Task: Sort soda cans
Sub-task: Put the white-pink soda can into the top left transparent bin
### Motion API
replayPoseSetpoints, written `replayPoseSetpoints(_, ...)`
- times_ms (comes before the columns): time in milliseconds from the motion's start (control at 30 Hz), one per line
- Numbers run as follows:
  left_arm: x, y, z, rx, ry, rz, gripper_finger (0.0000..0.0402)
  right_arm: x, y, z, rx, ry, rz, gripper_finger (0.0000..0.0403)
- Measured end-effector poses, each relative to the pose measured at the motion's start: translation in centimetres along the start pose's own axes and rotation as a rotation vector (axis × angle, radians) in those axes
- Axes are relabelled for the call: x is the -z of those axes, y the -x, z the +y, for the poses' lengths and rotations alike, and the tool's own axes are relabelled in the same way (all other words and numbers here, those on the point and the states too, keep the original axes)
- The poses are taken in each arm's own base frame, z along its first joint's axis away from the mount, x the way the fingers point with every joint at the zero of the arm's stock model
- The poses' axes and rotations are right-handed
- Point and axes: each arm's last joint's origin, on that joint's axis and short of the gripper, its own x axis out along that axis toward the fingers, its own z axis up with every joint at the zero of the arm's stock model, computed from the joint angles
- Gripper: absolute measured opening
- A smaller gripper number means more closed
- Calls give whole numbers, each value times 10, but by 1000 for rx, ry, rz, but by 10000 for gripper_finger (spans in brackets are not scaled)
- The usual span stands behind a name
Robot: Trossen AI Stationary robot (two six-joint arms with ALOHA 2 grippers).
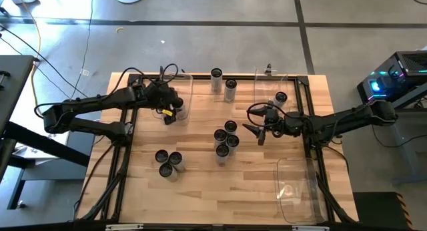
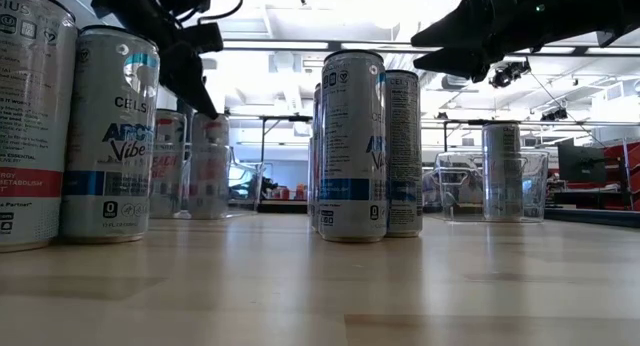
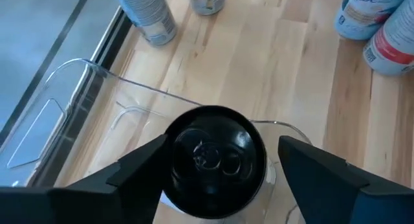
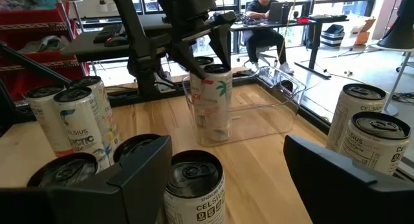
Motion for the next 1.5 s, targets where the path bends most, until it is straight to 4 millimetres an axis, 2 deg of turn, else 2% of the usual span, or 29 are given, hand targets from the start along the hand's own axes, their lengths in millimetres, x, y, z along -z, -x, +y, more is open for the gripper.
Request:
replayPoseSetpoints(367,-4,1,-1,60,23,-48,297,0,0,0,0,2,4,293)
replayPoseSetpoints(733,-6,11,2,13,-75,-105,297,0,0,0,0,2,5,293)
replayPoseSetpoints(833,-6,7,3,-38,-96,-80,297,1,0,0,0,2,5,293)
replayPoseSetpoints(1233,-3,-19,8,-15,-27,10,297,1,0,0,0,4,9,293)
replayPoseSetpoints(1500,-3,-23,6,42,-31,16,282,2,0,0,2,0,19,293)
